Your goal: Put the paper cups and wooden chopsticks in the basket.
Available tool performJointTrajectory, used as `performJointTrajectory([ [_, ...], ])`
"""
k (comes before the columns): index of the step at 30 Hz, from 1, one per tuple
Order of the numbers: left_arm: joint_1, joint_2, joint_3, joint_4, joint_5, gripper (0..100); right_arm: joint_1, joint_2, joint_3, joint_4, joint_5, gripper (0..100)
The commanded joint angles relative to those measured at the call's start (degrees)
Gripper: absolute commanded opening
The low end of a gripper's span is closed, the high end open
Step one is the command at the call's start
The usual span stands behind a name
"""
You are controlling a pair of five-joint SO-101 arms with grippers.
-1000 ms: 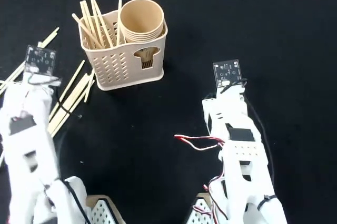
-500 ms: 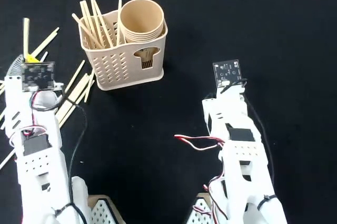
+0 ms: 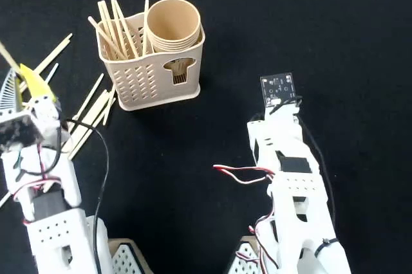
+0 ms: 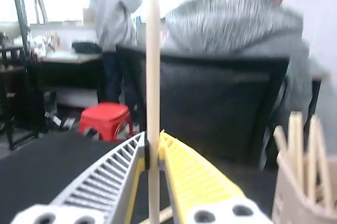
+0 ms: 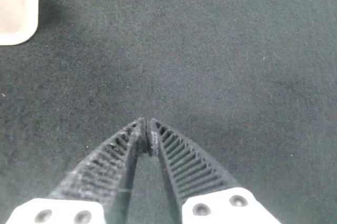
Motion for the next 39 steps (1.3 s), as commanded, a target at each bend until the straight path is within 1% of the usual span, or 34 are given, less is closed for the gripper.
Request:
performJointTrajectory([
  [1, 1.63, -7.47, -1.10, -0.97, 4.13, 3, -0.35, -1.27, -0.66, -0.70, 0.44, 1.3],
  [6, 8.31, -11.08, -4.44, -0.70, 4.57, 3, -0.44, -1.27, -0.66, -0.70, 0.44, 1.3],
  [13, 18.33, -10.81, -10.95, -0.70, 4.48, 3, -0.26, -1.27, -0.57, -0.70, 0.44, 1.3],
  [16, 21.14, -7.91, -13.49, -0.70, 4.48, 3, -0.26, -1.27, -0.57, -0.70, 0.44, 1.3],
  [22, 22.81, 8.97, -23.87, -1.14, 4.84, 3, -0.26, -1.27, -0.57, -0.70, 0.44, 1.3],
  [26, 22.37, 20.75, -33.54, -1.14, 9.32, 3, -0.26, -1.27, -0.57, -0.70, 0.44, 1.3],
  [29, 22.29, 28.04, -38.55, -1.14, 10.37, 3, -0.26, -1.27, -0.66, -0.70, 0.44, 1.3],
  [33, 22.37, 36.04, -40.48, -1.32, 10.46, 3, -0.26, -1.27, -0.66, -0.70, 0.44, 1.3],
  [37, 22.29, 42.73, -39.87, -6.95, 10.46, 3, -0.26, -1.27, -0.75, -0.70, 0.44, 1.3],
  [39, 22.29, 44.84, -39.96, -7.47, 10.46, 3, -0.26, -1.27, -0.75, -0.70, 0.44, 1.3],
])
